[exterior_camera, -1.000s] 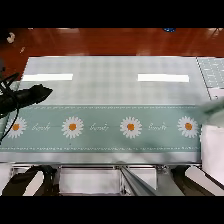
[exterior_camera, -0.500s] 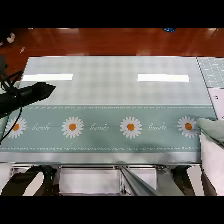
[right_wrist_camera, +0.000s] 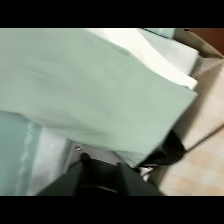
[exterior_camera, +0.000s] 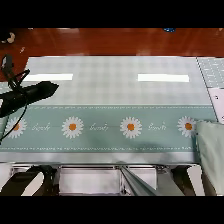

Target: Fold the shirts.

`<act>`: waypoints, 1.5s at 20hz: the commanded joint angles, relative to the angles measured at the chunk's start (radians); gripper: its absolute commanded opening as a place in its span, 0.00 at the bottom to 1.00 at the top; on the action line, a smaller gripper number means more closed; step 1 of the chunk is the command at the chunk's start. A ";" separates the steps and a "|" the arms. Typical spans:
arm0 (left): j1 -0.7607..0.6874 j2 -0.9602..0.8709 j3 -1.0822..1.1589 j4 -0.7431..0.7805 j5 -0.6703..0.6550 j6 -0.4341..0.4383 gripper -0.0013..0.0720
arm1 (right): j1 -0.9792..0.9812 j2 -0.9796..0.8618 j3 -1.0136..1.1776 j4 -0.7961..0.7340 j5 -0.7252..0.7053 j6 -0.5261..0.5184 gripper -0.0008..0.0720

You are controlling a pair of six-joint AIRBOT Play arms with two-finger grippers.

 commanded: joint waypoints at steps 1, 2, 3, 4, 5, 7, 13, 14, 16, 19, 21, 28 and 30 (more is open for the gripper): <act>0.016 -0.042 0.044 0.000 0.017 0.000 0.05 | 0.041 -0.122 0.134 0.363 -0.070 0.005 0.09; 0.021 -0.051 0.084 0.000 0.008 0.000 0.05 | 0.092 -0.160 0.192 0.528 -0.153 0.002 0.05; 0.020 -0.066 0.141 -0.005 -0.002 0.000 0.05 | 0.177 -0.183 0.232 0.656 -0.281 -0.001 0.05; 0.012 -0.091 0.214 -0.017 -0.034 0.000 0.05 | 0.285 -0.199 0.262 0.720 -0.411 -0.013 0.05; -0.001 -0.123 0.291 -0.017 -0.082 0.000 0.05 | 0.432 -0.215 0.286 0.732 -0.535 -0.039 0.05; -0.057 -0.207 0.442 0.050 -0.180 -0.001 0.05 | 0.749 -0.259 0.298 0.682 -0.694 -0.094 0.05; -0.141 -0.324 0.461 0.352 -0.360 -0.211 0.05 | 1.382 -0.534 0.209 -0.170 -0.639 0.138 0.05; -0.134 -0.324 0.439 0.353 -0.372 -0.211 0.05 | 1.382 -0.553 0.166 -0.160 -0.642 0.153 0.05; -0.133 -0.324 0.409 0.367 -0.375 -0.211 0.05 | 1.357 -0.560 0.076 -0.114 -0.687 0.156 0.05; -0.134 -0.325 0.392 0.382 -0.365 -0.211 0.05 | 1.335 -0.560 0.053 -0.124 -0.700 0.146 0.05; -0.135 -0.325 0.392 0.382 -0.364 -0.210 0.05 | 1.336 -0.560 0.053 -0.175 -0.700 0.146 0.05; -0.136 -0.325 0.392 0.380 -0.374 -0.211 0.05 | 1.336 -0.560 0.053 -0.186 -0.701 0.146 0.05; -0.136 -0.325 0.392 0.380 -0.374 -0.211 0.05 | 1.336 -0.560 0.053 -0.186 -0.701 0.146 0.05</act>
